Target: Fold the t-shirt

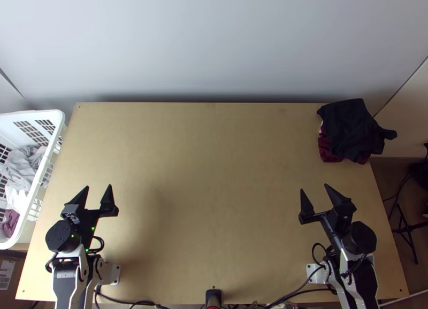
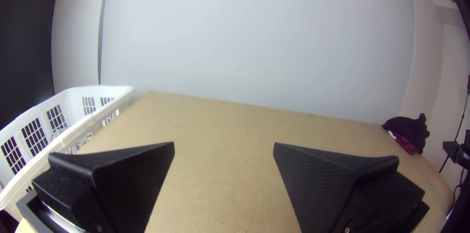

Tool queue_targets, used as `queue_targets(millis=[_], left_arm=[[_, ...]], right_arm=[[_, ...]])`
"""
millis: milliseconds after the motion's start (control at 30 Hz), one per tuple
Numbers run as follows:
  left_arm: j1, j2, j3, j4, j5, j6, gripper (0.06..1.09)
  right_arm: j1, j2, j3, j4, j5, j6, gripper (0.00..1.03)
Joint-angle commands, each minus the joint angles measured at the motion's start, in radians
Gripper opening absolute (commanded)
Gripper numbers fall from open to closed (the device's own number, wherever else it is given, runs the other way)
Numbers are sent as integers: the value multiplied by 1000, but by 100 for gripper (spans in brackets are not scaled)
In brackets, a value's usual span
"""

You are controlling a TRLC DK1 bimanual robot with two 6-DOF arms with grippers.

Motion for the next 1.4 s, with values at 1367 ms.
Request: queue_targets(millis=[1367], left_arm=[[-98,6,0,-11,-34,10,104]], right_arm=[[-6,-3,2,6,0,-13,99]])
